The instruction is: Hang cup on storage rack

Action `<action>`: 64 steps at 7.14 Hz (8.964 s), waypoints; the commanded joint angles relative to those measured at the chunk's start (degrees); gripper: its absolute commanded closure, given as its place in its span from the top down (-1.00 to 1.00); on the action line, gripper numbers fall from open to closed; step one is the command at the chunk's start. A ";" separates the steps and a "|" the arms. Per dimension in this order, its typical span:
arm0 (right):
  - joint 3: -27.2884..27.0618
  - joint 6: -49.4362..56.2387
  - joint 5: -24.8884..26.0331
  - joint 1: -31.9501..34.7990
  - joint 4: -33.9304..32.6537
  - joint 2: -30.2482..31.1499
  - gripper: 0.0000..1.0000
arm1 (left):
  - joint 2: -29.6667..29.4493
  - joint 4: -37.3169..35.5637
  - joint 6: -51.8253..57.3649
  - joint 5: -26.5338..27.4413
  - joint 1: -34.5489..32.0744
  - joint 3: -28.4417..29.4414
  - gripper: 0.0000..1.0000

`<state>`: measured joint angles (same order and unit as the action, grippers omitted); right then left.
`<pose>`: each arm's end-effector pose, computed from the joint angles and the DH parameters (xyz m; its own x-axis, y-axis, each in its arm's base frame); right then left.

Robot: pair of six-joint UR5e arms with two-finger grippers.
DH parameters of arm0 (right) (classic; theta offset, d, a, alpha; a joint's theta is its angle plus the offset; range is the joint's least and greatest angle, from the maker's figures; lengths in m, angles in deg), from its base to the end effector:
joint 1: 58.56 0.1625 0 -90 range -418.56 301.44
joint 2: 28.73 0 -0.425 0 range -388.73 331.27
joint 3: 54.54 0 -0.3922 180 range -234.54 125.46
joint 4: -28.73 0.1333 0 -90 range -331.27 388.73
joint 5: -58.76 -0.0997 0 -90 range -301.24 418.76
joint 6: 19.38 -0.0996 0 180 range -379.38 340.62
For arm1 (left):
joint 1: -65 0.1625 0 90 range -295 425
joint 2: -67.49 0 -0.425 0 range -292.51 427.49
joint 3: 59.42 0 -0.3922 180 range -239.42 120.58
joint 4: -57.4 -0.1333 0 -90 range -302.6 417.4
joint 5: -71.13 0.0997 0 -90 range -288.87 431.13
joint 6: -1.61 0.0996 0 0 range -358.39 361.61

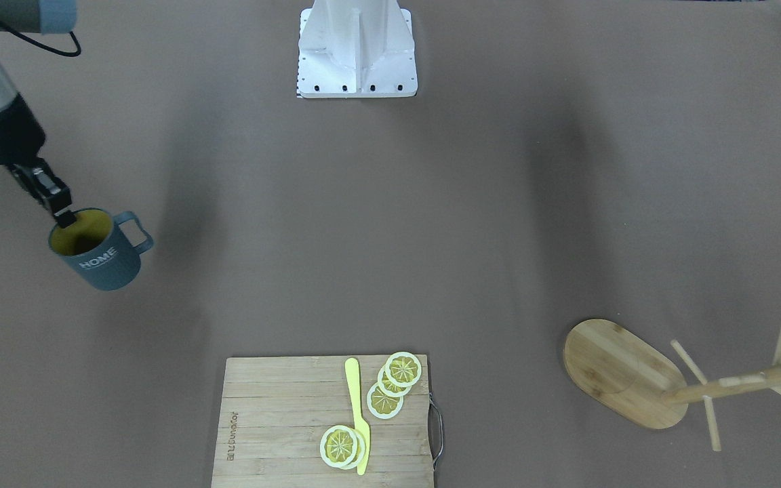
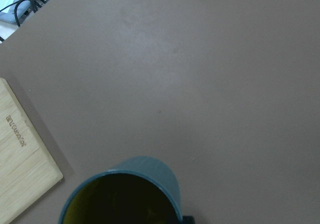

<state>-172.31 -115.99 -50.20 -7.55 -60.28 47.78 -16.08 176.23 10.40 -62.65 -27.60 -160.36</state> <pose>-0.2557 -0.4763 0.3198 0.3938 0.6596 0.6402 -0.6473 0.6935 -0.3163 -0.0855 -0.4628 0.5593 0.7356 0.4706 -0.4872 -0.0754 0.7717 0.6315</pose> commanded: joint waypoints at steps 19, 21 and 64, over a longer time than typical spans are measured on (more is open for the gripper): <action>27.77 -40.08 14.48 -27.80 -17.94 -39.78 1.00 | -0.01 0.18 0.18 -0.08 -0.04 -0.49 0.98; 21.75 -34.21 14.39 -26.31 -18.03 -35.42 1.00 | 0.07 0.18 0.44 -0.08 -0.04 -0.22 0.98; 29.17 89.67 -23.58 41.81 11.06 17.44 1.00 | -33.76 21.18 -55.11 48.18 70.10 12.26 -0.39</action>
<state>-143.14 -26.32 -73.78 34.29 -49.22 65.37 -49.84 197.38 -44.74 -14.47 42.52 -148.08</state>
